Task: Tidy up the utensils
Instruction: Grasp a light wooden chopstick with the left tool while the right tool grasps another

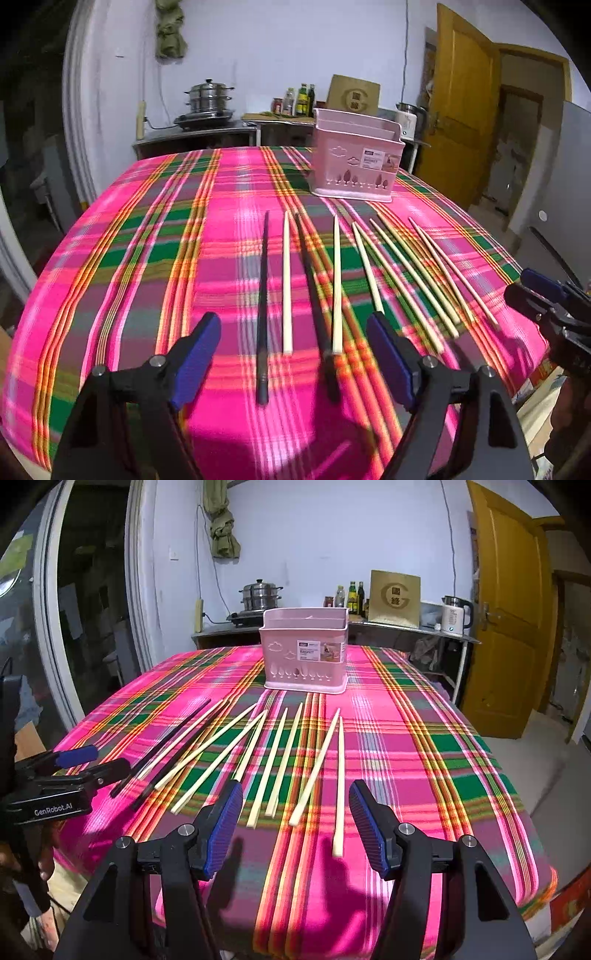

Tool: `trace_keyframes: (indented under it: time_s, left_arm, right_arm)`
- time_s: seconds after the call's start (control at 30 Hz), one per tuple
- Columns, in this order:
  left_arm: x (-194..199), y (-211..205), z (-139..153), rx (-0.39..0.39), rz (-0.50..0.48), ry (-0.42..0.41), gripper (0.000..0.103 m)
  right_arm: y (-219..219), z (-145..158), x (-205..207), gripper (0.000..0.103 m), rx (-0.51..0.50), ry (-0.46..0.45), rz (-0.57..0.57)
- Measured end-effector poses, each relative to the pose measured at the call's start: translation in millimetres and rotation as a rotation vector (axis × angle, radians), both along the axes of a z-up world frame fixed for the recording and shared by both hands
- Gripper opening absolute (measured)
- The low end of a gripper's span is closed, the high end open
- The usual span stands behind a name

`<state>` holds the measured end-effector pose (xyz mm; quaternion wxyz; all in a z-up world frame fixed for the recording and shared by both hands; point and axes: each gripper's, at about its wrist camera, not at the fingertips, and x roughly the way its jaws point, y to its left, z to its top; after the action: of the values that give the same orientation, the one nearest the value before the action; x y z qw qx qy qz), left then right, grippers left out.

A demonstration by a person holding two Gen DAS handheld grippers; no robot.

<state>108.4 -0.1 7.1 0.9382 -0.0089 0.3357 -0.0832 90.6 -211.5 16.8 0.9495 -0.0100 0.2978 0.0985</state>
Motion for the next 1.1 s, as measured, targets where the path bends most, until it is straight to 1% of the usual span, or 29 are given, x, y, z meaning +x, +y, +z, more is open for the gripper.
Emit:
trace_keyframes:
  time_s: [0.1,0.13,0.17,0.27,0.3,0.33,0.37,0.43,0.5,0.63,0.83,1.03,1.1]
  left_arm:
    - [23,-8,7,-0.010,-0.041,0.027,0.080]
    - [31,-11,9,-0.012,-0.053,0.041,0.079]
    - [39,-14,11,-0.010,-0.065,0.048,0.076]
    - [59,-27,18,0.032,-0.095,0.044,0.067]
    - [65,-30,18,0.040,-0.111,0.051,0.063]
    - [73,-33,17,0.047,-0.126,0.065,0.061]
    - [80,-37,16,0.056,-0.137,0.081,0.057]
    - [92,-42,12,0.073,-0.157,0.109,0.054]
    - [104,-46,5,0.084,-0.157,0.141,0.049]
    - [122,-51,-6,0.089,-0.169,0.191,0.046]
    - [139,-59,-13,0.120,-0.176,0.219,0.039]
    - [148,-69,-13,0.143,-0.197,0.227,0.034]
    - [154,-72,-15,0.153,-0.206,0.233,0.031]
  right_arm:
    - [-1,0,20,0.053,0.002,0.034,0.009]
    - [-1,1,31,0.049,0.001,0.050,0.011]
    - [-2,1,39,0.046,-0.001,0.063,0.013]
    - [-6,2,64,0.038,-0.010,0.093,0.011]
    - [-9,2,72,0.037,-0.009,0.106,0.009]
    - [-11,1,80,0.034,-0.007,0.116,0.006]
    - [-13,1,87,0.033,-0.006,0.129,0.001]
    - [-18,-3,103,0.032,-0.009,0.160,-0.010]
    - [-23,-7,115,0.030,-0.016,0.188,-0.014]
    - [-25,-19,132,0.024,-0.024,0.248,-0.006]
    - [-25,-29,149,0.019,-0.028,0.289,0.000]
    - [-27,-34,160,0.018,-0.027,0.313,-0.006]
    - [-27,-36,163,0.016,-0.031,0.324,-0.003]
